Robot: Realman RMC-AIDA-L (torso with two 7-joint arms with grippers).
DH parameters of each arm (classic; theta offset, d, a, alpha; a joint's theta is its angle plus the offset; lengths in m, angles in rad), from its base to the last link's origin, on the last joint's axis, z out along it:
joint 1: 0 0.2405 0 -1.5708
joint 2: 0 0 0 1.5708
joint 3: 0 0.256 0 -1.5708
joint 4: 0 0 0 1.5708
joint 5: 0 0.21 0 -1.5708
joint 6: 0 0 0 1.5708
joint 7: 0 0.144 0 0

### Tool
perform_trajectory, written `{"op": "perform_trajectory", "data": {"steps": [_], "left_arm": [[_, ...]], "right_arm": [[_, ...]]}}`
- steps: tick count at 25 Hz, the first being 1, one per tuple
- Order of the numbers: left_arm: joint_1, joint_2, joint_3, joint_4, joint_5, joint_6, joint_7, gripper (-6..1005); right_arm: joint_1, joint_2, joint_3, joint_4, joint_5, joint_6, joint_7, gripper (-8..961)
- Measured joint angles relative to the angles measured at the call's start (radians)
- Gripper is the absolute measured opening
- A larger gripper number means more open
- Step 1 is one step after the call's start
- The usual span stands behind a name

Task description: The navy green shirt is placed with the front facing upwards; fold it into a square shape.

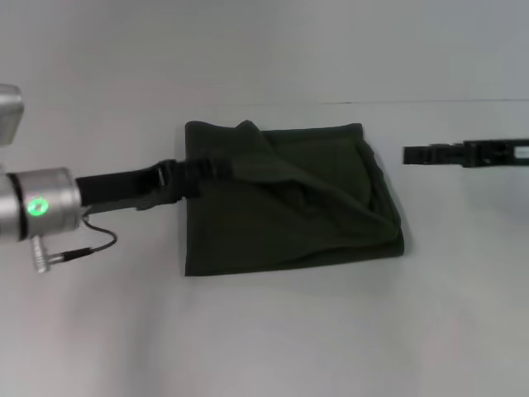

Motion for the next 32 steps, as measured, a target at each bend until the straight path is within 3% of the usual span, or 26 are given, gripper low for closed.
{"op": "perform_trajectory", "data": {"steps": [2, 4, 10, 22, 32], "left_arm": [[0.034, -0.003, -0.047, 0.037, 0.005, 0.114, 0.145, 951], [0.094, -0.021, -0.112, 0.094, 0.014, 0.228, 0.336, 949], [0.194, -0.049, -0.227, 0.153, 0.021, 0.36, 0.585, 945], [0.21, -0.06, -0.41, 0.125, -0.008, 0.364, 0.546, 946], [0.196, -0.063, -0.427, 0.083, -0.062, 0.365, 0.543, 945]], "right_arm": [[0.067, 0.0, -0.001, -0.012, -0.087, 0.005, 0.023, 852], [0.133, 0.007, -0.003, -0.025, -0.175, 0.01, 0.027, 851], [0.249, 0.062, -0.086, -0.06, -0.352, 0.089, 0.031, 851], [0.351, 0.143, -0.309, -0.049, -0.511, 0.235, 0.153, 851], [0.362, 0.163, -0.448, -0.02, -0.55, 0.31, 0.159, 850]]}}
